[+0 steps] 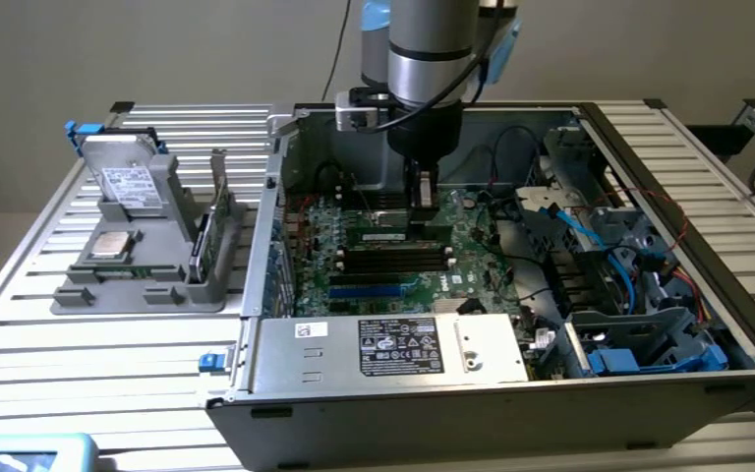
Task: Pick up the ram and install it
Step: 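Insert the ram into the slot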
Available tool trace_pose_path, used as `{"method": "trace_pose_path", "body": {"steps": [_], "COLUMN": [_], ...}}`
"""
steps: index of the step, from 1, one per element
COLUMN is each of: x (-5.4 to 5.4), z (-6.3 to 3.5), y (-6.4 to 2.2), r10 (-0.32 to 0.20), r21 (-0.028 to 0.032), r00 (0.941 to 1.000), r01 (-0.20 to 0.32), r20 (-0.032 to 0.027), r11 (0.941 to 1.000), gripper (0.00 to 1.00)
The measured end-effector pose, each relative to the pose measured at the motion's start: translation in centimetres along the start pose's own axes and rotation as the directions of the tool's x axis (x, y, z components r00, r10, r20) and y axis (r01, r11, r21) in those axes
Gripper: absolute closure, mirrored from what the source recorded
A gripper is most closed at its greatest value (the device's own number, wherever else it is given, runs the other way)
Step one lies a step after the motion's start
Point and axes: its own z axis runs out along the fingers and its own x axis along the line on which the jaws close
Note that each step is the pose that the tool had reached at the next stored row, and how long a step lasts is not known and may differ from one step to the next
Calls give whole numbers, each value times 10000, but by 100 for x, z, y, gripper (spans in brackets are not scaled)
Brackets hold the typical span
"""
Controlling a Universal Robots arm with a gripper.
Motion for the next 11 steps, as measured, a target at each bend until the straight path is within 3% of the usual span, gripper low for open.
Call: {"method": "trace_pose_path", "body": {"steps": [11], "x": [12], "z": [114], "y": [2], "r10": [-48], "r21": [3], "r00": [10000], "r01": [48], "r20": [12], "r11": [10000], "gripper": [88]}}
